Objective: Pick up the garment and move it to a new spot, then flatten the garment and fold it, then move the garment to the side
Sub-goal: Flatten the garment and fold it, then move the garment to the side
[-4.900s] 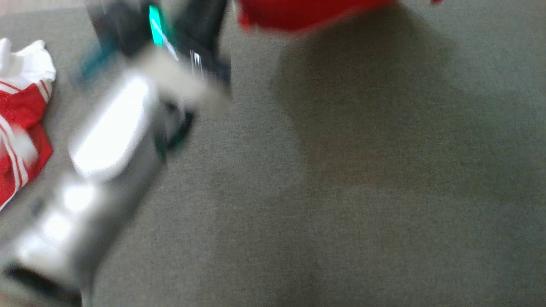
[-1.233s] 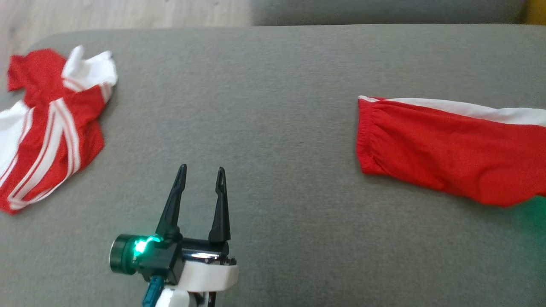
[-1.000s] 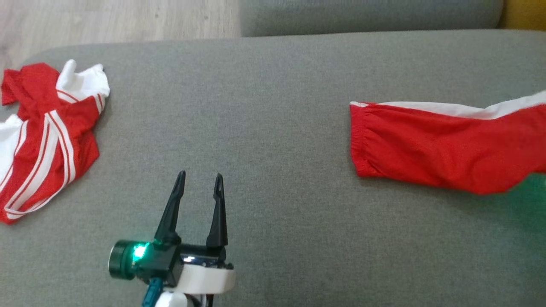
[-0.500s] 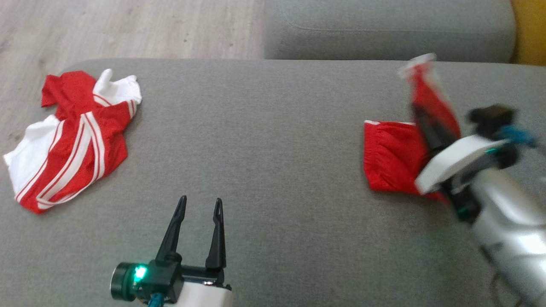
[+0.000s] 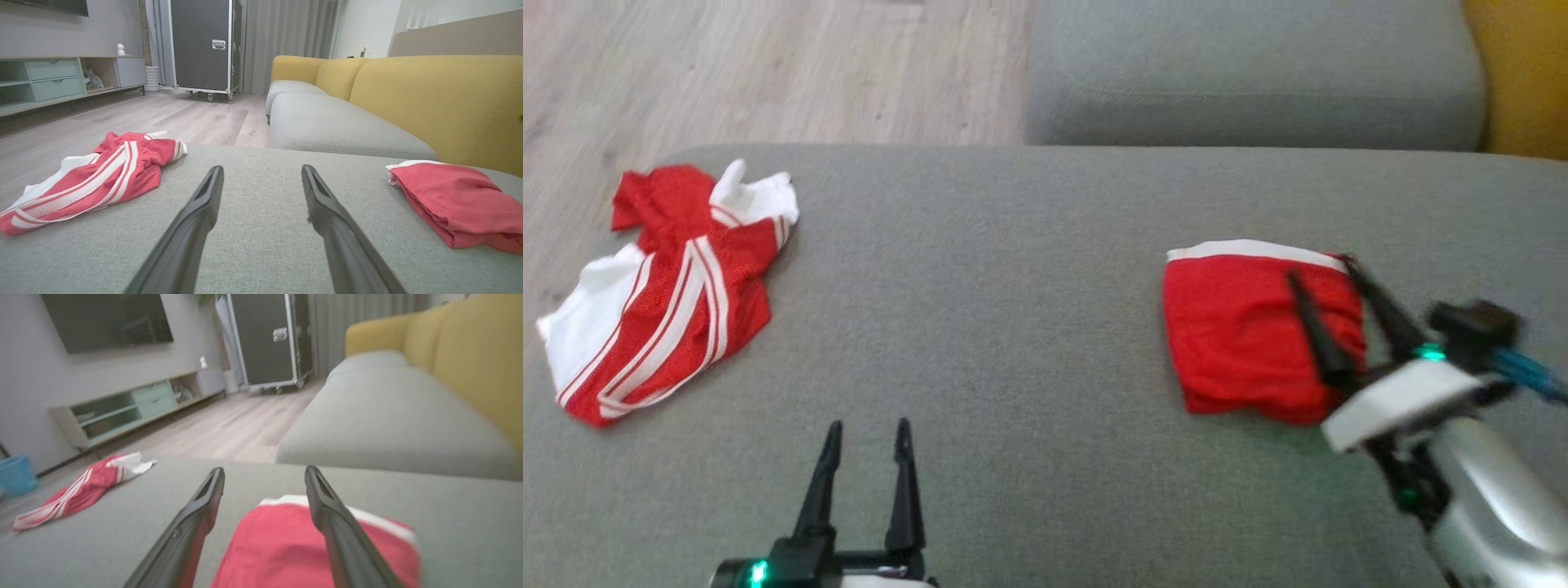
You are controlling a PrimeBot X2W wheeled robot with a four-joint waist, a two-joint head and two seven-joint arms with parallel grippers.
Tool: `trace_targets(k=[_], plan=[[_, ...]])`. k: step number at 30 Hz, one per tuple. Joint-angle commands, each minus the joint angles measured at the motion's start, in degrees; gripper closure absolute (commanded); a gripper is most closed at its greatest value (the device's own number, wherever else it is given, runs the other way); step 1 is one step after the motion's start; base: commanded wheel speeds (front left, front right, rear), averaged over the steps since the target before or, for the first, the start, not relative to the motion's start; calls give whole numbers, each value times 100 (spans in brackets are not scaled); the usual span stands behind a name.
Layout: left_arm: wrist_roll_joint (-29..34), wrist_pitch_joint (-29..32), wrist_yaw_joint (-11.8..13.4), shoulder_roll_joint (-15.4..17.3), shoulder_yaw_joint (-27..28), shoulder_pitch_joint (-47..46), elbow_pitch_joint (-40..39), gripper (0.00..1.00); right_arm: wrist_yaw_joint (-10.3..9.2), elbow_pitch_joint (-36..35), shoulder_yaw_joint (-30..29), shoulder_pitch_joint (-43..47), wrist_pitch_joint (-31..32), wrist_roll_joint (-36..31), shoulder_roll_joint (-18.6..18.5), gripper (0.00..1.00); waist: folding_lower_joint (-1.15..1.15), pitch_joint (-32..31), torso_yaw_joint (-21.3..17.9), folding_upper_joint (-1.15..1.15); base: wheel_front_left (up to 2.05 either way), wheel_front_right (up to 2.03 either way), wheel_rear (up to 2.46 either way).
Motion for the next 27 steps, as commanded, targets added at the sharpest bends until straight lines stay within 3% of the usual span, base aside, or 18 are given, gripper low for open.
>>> trace_targets(k=[1, 4, 8, 13, 27], plan=[[34, -29, 62, -19, 299, -94, -271, 0, -4, -551, -537, 475, -75, -266, -55, 0, 0, -115, -140, 0, 0, 0, 0], [89, -29, 92, -19, 437, 55, -356, 0, -4, -1224, -1424, 1343, -76, -619, 163, 0, 0, -219, -249, 0, 0, 0, 0], [131, -29, 82, -20, 582, 239, -440, 0, -4, -1771, -2015, 2187, -76, -1129, 403, 0, 0, -332, -353, 0, 0, 0, 0], [178, -29, -1, -20, 610, 383, -468, 0, -4, -1957, -2189, 2713, -77, -1579, 544, 0, 0, -424, -398, 0, 0, 0, 0], [225, -29, -117, -20, 653, 518, -414, 0, -4, -1938, -2448, 2916, -77, -1806, 768, 0, 0, -504, -290, 0, 0, 0, 0]])
